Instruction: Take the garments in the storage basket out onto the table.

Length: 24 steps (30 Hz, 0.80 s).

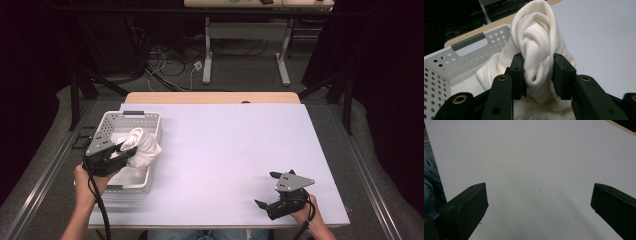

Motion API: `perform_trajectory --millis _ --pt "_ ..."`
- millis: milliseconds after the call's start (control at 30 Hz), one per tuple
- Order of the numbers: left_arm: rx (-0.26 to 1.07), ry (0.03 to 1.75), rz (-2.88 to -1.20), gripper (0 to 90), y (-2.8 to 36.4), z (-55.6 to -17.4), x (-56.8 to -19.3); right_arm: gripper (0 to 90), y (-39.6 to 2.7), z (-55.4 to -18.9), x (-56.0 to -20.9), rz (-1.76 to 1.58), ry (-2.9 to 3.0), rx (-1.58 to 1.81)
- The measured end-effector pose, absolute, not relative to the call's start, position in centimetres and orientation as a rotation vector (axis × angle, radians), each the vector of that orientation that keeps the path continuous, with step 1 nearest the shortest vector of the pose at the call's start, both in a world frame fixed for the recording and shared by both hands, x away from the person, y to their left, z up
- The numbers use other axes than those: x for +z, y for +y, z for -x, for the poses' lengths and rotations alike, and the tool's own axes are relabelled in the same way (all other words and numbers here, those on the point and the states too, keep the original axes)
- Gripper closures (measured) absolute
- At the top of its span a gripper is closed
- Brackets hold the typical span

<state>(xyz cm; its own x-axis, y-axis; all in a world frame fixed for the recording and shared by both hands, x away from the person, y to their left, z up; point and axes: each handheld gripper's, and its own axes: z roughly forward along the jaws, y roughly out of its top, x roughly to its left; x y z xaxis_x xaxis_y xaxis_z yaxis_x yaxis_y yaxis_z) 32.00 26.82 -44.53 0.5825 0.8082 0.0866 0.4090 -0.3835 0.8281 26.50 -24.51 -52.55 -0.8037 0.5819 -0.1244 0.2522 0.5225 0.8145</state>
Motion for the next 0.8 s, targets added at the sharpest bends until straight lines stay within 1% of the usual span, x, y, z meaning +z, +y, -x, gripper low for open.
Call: perform_trajectory --millis 167,333,533,800 --pt "0.618 0.955 -2.012 68.4 26.5 -32.3 -44.7 0.8 -24.5 -26.5 -52.5 -0.689 2.382 1.184" --pt "0.614 0.939 -1.979 68.5 26.3 -32.3 -44.4 0.8 -24.5 -26.5 -52.6 -0.688 2.386 1.186" --pt "0.635 0.907 -1.968 68.5 25.6 -32.2 -43.9 0.8 -24.5 -26.5 -52.5 -0.684 2.387 1.182" --pt "0.626 0.869 -1.967 68.6 24.6 -32.4 -43.6 0.9 -24.5 -26.5 -52.5 -0.685 2.388 1.18"
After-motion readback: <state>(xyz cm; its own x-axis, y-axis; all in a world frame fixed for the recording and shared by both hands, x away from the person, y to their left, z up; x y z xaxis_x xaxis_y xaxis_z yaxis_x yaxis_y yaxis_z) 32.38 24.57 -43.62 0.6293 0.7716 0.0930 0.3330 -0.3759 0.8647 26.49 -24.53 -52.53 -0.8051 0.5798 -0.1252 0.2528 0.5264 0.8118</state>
